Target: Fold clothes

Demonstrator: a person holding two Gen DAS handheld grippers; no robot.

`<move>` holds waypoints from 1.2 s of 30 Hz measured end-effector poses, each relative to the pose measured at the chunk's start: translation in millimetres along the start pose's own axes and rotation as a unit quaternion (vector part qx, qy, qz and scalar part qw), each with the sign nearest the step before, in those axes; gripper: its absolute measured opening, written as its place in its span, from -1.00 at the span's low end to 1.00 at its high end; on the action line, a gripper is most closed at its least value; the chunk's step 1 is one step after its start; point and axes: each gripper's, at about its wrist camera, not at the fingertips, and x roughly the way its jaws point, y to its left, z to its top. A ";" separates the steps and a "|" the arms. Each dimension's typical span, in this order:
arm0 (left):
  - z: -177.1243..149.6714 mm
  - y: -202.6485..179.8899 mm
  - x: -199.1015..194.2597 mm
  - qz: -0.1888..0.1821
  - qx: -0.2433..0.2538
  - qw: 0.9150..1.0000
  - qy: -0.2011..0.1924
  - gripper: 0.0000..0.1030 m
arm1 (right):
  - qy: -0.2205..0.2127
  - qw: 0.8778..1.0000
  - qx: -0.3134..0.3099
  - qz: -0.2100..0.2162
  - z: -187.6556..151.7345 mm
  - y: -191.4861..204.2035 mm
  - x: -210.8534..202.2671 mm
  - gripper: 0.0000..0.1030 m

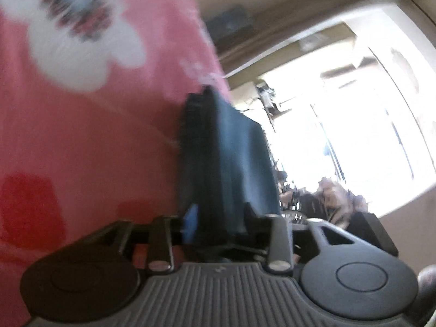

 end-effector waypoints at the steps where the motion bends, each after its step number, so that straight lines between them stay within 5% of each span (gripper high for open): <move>1: -0.6 -10.8 2.5 0.009 0.025 1.000 0.000 0.15 | 0.000 1.000 -0.004 -0.006 -0.3 2.1 1.5 -0.81; 5: -3.8 -30.6 29.2 0.057 0.087 0.995 0.009 0.12 | -0.005 1.000 -0.013 -0.028 -1.0 10.5 3.6 -0.81; 9: -5.4 -8.7 46.0 0.103 0.066 0.992 0.017 -0.19 | -0.019 0.999 -0.009 -0.041 -5.8 14.4 -5.3 -0.81; 17: -13.3 2.5 43.9 0.090 0.092 0.992 -0.001 -0.26 | -0.053 0.997 -0.013 -0.061 -18.0 26.6 -45.1 -0.80; 20: -12.5 3.5 46.5 0.087 0.099 0.991 0.001 -0.29 | -0.011 0.997 -0.038 -0.060 -31.6 30.1 -25.2 -0.81; 23: -4.5 -2.8 43.9 0.084 0.101 0.991 -0.002 -0.30 | -0.009 0.994 -0.082 -0.075 -42.2 36.1 -17.2 -0.81; 29: -7.0 -0.1 36.0 0.078 0.088 0.993 -0.005 -0.29 | -0.041 0.995 -0.064 -0.060 -19.4 44.0 -35.9 -0.83; 36: -2.8 -4.4 27.6 0.102 0.115 0.988 -0.001 -0.35 | -0.014 0.988 -0.135 -0.071 -40.4 49.8 -1.8 -0.84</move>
